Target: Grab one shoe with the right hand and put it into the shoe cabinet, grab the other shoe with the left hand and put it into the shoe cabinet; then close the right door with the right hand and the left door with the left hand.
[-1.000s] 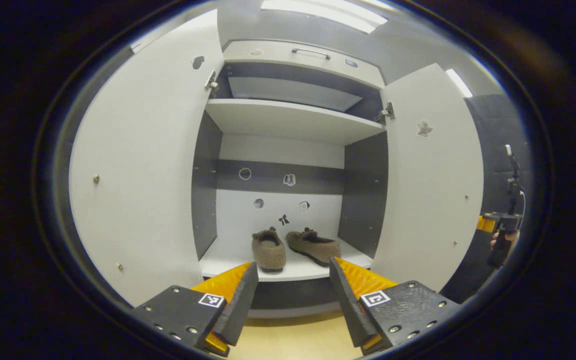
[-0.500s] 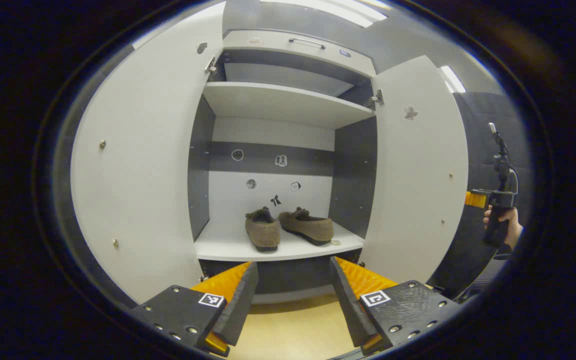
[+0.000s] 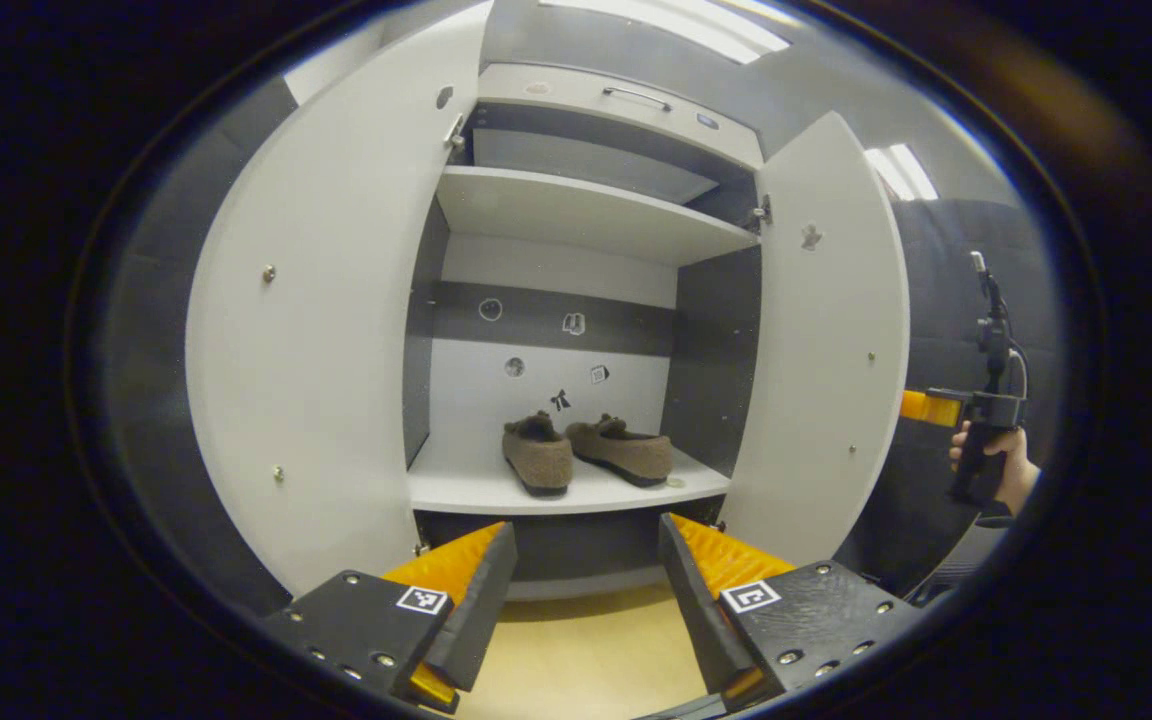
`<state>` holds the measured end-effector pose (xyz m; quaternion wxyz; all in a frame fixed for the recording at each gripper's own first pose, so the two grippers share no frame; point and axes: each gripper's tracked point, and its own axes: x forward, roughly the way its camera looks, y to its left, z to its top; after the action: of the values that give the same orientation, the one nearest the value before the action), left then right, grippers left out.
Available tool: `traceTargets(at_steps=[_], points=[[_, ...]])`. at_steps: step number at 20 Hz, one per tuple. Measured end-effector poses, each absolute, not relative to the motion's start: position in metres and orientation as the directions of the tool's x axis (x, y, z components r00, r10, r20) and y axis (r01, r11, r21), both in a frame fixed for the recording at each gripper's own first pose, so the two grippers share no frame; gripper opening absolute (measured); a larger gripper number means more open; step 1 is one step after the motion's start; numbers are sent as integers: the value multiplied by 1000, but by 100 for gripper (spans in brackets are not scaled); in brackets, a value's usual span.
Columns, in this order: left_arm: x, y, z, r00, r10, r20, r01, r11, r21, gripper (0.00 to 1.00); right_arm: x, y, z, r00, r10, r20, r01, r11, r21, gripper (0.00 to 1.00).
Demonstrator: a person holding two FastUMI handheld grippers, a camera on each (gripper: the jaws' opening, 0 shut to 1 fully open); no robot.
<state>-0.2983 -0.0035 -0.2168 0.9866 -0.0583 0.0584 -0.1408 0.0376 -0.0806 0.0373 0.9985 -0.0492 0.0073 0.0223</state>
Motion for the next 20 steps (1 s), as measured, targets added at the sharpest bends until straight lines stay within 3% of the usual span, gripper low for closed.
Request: traceTargets(at_steps=[6, 12, 18, 20], points=[[-315, 26, -218, 961, -258, -99, 244, 960, -134, 83, 52, -23, 20, 995, 89, -38, -93, 991, -98, 93], [-334, 52, -214, 967, -247, -56, 240, 964, -113, 83, 46, 7, 20, 994, 113, 11, -111, 989, -99, 94], [-350, 100, -198, 984, -174, 39, 178, 969, -170, 83, 41, 1, -3, 995, 87, -53, -90, 993, -72, 92], [-355, 120, -191, 988, -145, 61, 154, 972, -176, 83, 41, 3, -13, 994, 83, -75, -87, 995, -58, 95]])
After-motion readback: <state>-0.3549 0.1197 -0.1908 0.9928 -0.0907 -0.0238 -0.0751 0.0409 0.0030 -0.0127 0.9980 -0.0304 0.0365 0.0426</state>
